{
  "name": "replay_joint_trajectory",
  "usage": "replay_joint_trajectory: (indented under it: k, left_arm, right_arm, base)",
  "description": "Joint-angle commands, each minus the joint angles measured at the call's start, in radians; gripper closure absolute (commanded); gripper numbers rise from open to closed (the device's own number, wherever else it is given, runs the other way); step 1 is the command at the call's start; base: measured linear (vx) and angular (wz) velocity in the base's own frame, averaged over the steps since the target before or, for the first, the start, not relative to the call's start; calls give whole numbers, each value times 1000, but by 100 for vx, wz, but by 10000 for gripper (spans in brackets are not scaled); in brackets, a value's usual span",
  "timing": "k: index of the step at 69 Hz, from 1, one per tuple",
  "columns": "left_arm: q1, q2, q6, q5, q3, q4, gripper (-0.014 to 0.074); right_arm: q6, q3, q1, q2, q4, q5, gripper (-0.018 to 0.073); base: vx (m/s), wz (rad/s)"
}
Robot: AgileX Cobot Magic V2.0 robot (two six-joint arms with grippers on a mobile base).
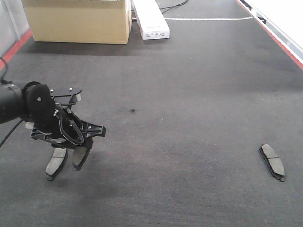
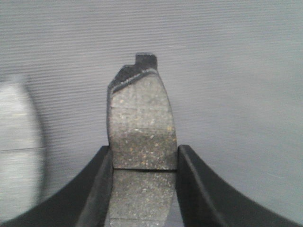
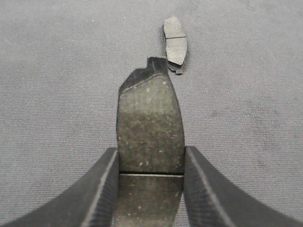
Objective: Move and align brake pads A on conveyor
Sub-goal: 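Lower the left gripper's pad beside the nearer pad on the belt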
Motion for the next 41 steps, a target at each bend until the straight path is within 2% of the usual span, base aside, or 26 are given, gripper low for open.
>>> replay_joint_trajectory:
  k: [1, 13, 18, 31, 41]
  left_arm:
    - [-6, -19, -30, 8, -51, 16, 603]
    - [-15, 28, -46, 50, -87, 20, 603]
    - [-23, 45, -52, 75, -97, 45, 603]
    - [-25, 74, -143, 100, -97, 113, 603]
    - [-25, 78, -148, 84, -97, 107, 603]
  right_arm:
    - [-1, -28, -7, 6, -14, -75, 564]
    - [-1, -28, -7, 6, -14, -75, 564]
    - [-1, -28, -7, 6, -14, -75, 564]
    - [-1, -28, -7, 6, -14, -75, 564]
    - [-1, -28, -7, 6, -14, -75, 564]
  base:
    - [0, 0]
    - [0, 0]
    - [0, 0]
    - [0, 0]
    - [0, 0]
